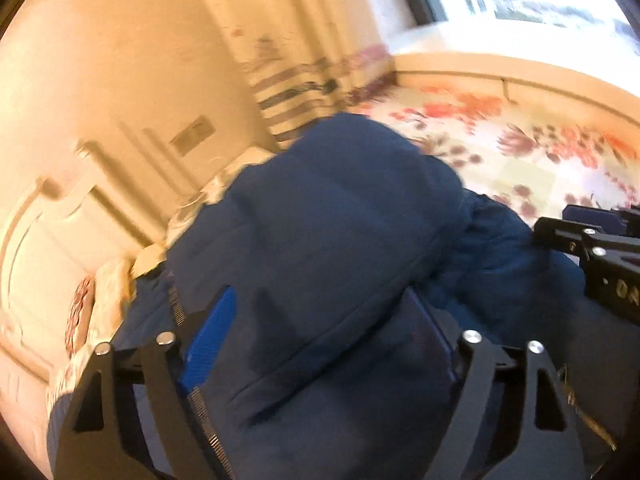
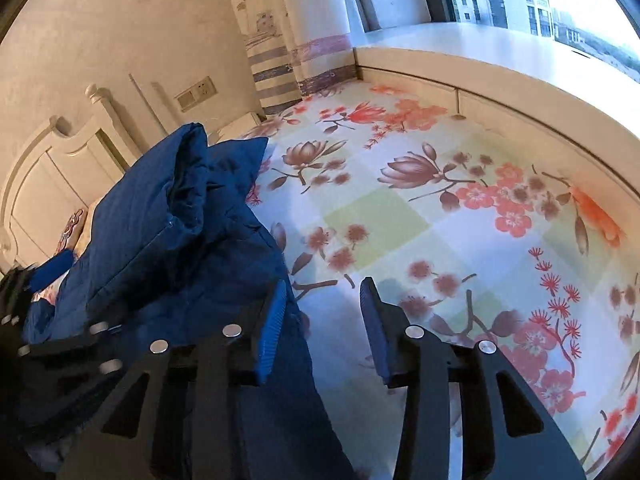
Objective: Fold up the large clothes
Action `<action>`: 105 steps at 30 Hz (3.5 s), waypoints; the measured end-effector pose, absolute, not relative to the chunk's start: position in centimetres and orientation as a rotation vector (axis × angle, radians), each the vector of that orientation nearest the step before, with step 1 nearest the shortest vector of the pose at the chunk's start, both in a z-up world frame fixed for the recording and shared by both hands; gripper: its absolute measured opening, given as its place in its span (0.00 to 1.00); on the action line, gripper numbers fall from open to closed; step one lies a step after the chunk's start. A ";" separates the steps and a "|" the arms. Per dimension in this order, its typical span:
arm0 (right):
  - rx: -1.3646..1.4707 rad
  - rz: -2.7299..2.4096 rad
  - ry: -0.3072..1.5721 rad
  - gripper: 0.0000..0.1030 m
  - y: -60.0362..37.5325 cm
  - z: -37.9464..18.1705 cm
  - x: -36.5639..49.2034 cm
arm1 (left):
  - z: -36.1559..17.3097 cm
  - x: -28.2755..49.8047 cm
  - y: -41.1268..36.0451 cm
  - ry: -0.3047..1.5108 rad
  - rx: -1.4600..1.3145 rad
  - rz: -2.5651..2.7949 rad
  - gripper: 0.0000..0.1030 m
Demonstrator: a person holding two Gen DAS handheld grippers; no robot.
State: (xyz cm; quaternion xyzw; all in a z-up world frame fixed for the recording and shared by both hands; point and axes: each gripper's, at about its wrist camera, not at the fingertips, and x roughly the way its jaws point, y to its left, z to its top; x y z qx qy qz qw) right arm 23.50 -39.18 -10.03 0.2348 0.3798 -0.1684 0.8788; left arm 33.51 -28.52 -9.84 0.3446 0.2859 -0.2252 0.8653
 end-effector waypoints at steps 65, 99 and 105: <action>-0.172 -0.307 0.889 0.16 -31.2 -10.5 33.2 | -12.2 38.0 6.1 0.761 -0.465 -0.114 0.74; -0.088 0.006 1.062 0.67 -28.0 -9.3 43.1 | -12.8 38.6 0.7 0.858 -0.079 -0.080 0.98; 0.005 0.020 0.998 0.66 -29.1 -7.4 44.1 | -12.8 38.6 0.6 0.860 -0.076 -0.078 0.98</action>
